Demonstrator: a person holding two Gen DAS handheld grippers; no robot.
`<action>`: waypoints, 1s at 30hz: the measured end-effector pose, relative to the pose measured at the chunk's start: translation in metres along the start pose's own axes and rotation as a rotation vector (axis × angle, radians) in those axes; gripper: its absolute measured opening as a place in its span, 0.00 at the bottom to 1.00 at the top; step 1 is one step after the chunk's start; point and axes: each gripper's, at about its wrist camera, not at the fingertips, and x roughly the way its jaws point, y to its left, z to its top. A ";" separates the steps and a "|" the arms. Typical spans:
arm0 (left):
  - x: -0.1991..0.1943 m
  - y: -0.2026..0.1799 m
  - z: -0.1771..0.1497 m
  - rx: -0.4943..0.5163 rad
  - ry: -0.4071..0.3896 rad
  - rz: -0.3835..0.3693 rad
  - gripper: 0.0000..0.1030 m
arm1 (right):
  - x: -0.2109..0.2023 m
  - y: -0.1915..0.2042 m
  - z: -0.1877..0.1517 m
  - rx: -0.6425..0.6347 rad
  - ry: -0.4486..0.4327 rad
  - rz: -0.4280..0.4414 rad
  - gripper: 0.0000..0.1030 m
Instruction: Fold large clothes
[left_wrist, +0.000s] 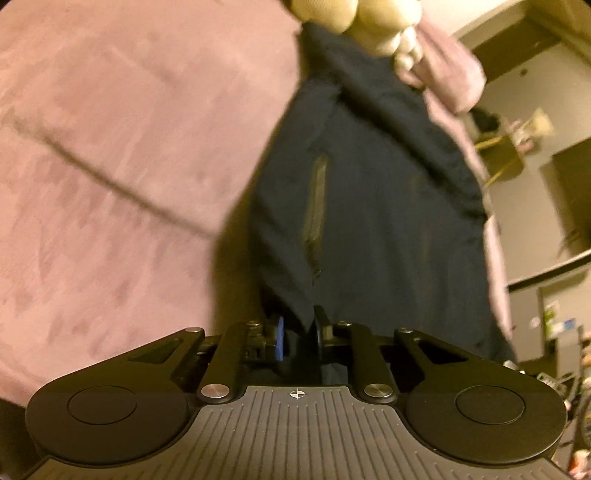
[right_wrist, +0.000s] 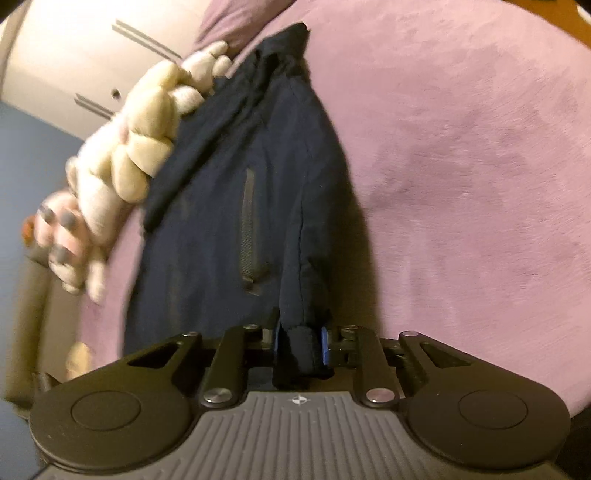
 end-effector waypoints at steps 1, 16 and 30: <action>-0.004 -0.003 0.006 -0.018 -0.022 -0.030 0.16 | -0.001 0.003 0.003 0.017 -0.011 0.030 0.17; 0.050 -0.022 0.146 -0.292 -0.220 -0.042 0.15 | 0.051 0.046 0.127 0.304 -0.307 0.055 0.17; 0.090 -0.006 0.163 -0.328 -0.177 -0.001 0.27 | 0.137 0.039 0.156 0.225 -0.232 -0.165 0.22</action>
